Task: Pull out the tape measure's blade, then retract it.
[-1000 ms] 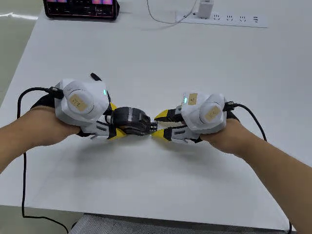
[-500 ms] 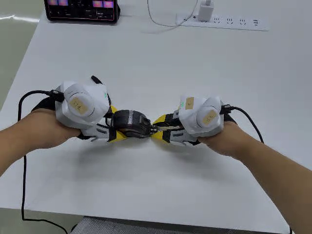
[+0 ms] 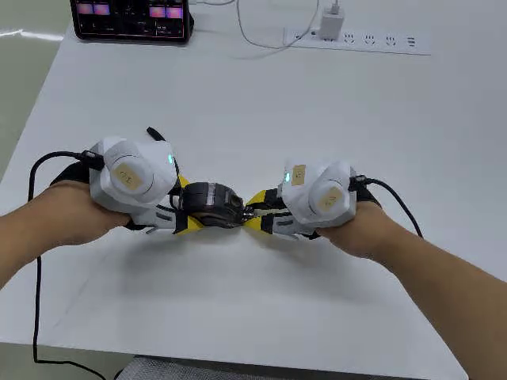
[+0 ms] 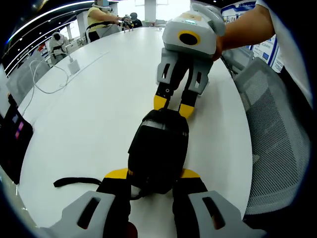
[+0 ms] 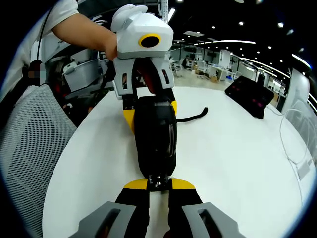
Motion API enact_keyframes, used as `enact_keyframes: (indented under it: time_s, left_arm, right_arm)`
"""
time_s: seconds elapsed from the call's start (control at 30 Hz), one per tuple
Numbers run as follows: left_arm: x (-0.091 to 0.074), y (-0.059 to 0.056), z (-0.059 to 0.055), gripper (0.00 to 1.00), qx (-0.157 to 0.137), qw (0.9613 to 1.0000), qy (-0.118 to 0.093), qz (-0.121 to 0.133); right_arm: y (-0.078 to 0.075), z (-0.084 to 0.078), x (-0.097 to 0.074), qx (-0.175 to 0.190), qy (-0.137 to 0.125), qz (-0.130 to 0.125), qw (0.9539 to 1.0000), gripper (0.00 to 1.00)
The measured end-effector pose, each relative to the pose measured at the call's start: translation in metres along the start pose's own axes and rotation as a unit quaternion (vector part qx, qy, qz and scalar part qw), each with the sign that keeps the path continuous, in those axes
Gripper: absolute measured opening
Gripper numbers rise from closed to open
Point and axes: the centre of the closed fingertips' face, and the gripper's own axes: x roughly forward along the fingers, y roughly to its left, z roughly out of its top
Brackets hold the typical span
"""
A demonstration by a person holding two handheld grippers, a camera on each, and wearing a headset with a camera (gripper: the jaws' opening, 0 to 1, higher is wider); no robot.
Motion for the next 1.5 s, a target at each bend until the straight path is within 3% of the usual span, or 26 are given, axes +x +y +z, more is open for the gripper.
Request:
enact_keyframes:
  time_s: [0.67,1.5]
  left_arm:
    - [0.001,0.0,0.001,0.27,0.003,1.0,-0.002,-0.004]
    - [0.0,0.0,0.001,0.27,0.002,1.0,-0.002,-0.006]
  right_arm:
    - [0.0,-0.003,-0.002,-0.003,0.012,0.003,0.9999,0.08]
    - [-0.002,-0.024,-0.031,0.003,0.029,-0.01,0.9995,0.08]
